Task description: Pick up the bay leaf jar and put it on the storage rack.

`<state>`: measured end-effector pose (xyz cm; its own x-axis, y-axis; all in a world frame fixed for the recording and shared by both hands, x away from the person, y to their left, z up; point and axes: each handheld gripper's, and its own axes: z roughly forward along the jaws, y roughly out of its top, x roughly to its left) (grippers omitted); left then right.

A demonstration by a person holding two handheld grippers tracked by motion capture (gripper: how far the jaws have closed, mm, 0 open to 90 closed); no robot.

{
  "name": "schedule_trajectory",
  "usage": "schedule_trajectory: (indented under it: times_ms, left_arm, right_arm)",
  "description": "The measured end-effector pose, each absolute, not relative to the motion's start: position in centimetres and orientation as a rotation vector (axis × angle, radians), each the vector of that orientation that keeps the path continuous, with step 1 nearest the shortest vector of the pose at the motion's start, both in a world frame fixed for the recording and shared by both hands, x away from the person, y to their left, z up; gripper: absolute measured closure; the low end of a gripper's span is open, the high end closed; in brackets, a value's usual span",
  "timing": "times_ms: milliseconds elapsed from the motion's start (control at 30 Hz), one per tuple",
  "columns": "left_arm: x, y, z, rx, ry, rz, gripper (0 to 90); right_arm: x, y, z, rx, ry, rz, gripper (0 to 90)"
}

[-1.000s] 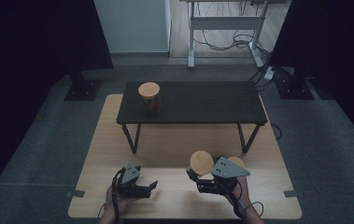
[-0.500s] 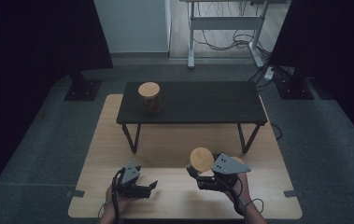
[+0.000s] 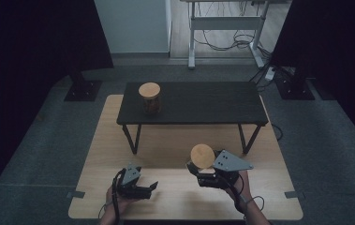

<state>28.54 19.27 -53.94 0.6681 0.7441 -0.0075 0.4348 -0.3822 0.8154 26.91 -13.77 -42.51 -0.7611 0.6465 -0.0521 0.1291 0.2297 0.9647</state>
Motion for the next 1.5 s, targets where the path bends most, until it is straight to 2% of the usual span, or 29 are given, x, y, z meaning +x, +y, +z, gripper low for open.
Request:
schedule_trajectory:
  times_ms: [1500]
  left_arm:
    - [28.6,19.2,-54.0,2.032,0.912,0.459,8.0]
  right_arm:
    - [28.6,-14.8,-39.3,0.687,2.037,1.564,24.9]
